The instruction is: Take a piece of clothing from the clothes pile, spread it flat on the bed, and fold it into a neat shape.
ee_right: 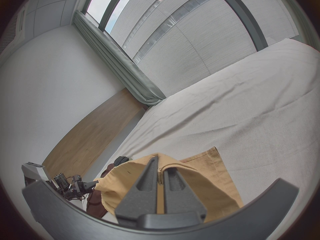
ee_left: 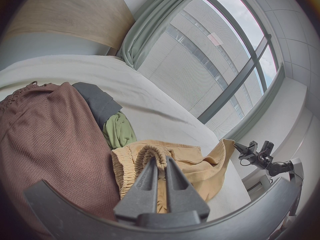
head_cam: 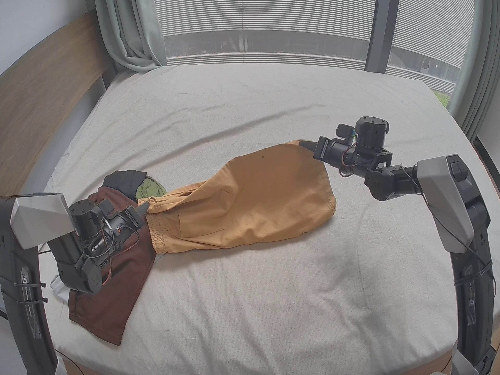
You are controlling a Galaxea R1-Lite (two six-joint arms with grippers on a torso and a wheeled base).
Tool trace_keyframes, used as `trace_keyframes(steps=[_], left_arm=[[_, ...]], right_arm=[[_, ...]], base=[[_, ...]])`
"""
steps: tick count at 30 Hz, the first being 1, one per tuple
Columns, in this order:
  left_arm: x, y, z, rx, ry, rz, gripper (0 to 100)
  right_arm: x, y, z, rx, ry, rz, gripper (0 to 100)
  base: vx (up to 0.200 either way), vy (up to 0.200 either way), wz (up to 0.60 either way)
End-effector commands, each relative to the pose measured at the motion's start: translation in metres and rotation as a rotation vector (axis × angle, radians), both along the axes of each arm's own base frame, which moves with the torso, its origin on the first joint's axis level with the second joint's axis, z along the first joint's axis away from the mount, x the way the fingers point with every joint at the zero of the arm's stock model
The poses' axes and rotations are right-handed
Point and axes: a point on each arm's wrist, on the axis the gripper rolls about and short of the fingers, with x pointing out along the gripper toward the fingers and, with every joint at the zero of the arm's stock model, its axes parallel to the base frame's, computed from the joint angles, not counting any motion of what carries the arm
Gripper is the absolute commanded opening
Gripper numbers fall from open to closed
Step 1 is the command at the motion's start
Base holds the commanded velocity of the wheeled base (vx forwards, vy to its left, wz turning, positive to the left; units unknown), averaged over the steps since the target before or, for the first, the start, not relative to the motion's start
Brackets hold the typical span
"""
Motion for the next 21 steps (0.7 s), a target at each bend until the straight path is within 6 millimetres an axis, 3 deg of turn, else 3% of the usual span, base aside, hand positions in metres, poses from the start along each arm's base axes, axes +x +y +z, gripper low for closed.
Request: trace_keyframes(steps=[1, 15, 16, 18, 19, 21], left_arm=[[0.003, 0.002, -0.008, -0.001, 0.014, 0.007, 0], [0.01, 0.002, -0.012, -0.002, 0.004, 0.005, 0], [0.01, 0.002, -0.011, -0.002, 0.002, 0.005, 0], [0.011, 0.001, -0.012, 0.001, 0.0, 0.004, 0], [0.011, 0.001, -0.012, 0.001, 0.001, 0.004, 100], [0.011, 0.001, -0.012, 0.004, -0.001, 0.005, 100]], right_arm=[[0.009, -0.001, -0.02, -0.005, 0.018, -0.007, 0], [0.014, -0.003, -0.024, -0.004, 0.012, -0.013, 0], [0.014, -0.003, -0.024, -0.004, 0.012, -0.013, 100], [0.016, -0.002, -0.03, -0.004, 0.012, -0.013, 100], [0.016, -0.002, -0.033, -0.004, 0.019, -0.014, 100], [0.017, -0.001, -0.037, -0.007, 0.026, -0.019, 100]], base=[[0.0, 0.0, 0.0], [0.0, 0.0, 0.0], [0.0, 0.0, 0.0], [0.0, 0.0, 0.0], [0.0, 0.0, 0.0], [0.0, 0.0, 0.0]])
